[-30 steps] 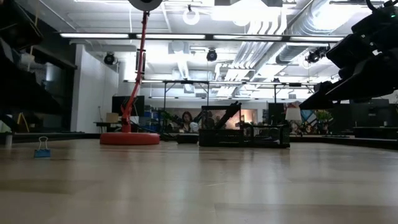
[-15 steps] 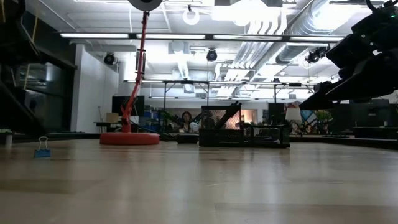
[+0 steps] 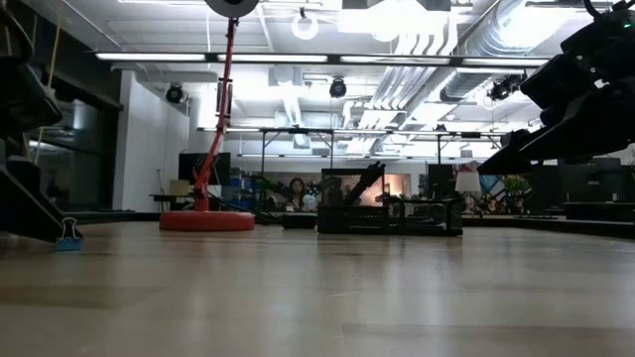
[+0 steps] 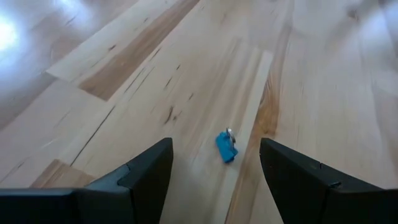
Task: Pick and place office supplies into organizer
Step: Put the blue binder clip into the black desk organizer
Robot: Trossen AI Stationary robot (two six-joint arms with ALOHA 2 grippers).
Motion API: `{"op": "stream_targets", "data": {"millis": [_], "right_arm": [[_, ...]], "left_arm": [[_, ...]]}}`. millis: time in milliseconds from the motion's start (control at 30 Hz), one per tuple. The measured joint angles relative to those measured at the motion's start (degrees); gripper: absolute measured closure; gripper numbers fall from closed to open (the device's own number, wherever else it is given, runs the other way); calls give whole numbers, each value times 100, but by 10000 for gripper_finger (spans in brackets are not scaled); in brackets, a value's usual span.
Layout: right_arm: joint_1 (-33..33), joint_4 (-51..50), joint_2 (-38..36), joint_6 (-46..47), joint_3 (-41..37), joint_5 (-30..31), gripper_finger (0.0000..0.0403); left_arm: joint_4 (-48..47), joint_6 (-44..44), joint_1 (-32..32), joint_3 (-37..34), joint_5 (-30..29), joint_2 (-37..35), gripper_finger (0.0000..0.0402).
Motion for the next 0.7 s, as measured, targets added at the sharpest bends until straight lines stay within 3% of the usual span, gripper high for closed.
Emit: {"op": "stream_targets", "data": {"millis": [467,700], "right_arm": [[2,2,0,-1,0,0,25],[2,2,0,-1,0,0,25]], "left_arm": [[130,424,9,-3,-25,103,174],[83,505,9,-8,-126,112,235]]}}
